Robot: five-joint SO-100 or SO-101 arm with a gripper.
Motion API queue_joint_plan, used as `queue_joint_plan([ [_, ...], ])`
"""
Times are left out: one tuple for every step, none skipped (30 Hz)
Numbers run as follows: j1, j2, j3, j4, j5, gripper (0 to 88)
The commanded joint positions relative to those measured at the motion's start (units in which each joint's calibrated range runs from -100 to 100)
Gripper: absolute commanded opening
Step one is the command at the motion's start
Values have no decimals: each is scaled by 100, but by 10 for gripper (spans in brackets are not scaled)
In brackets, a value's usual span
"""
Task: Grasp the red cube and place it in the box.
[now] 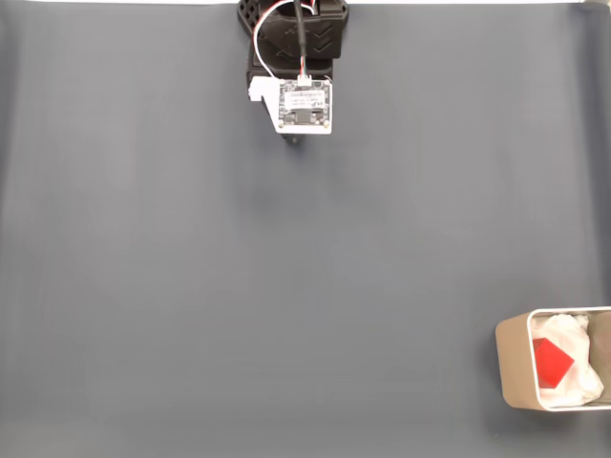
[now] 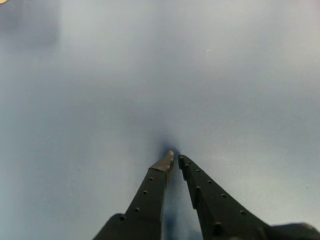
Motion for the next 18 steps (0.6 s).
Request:
queue_joint_plan([
  [-10, -61, 45, 214, -15, 0],
  [-3, -61, 45, 247, -20, 0],
  [-3, -61, 45, 280, -24, 0],
  [-3, -61, 45, 313, -34, 0],
  [-3, -61, 45, 362, -34, 0],
  [-3, -61, 45, 395, -39, 0],
  [4, -61, 45, 427, -39, 0],
  [4, -61, 45, 468, -34, 0],
  [4, -61, 45, 509, -24, 0],
  [4, -61, 45, 509, -29, 0],
  [4, -61, 45, 509, -29, 0],
  [4, -61, 45, 509, -29, 0],
  [4, -61, 45, 509, -29, 0],
  [11, -61, 45, 509, -29, 0],
  [11, -61, 45, 509, -29, 1],
  [11, -61, 45, 509, -29, 2],
  [11, -61, 45, 509, -29, 2],
  [11, -61, 45, 509, -20, 2],
])
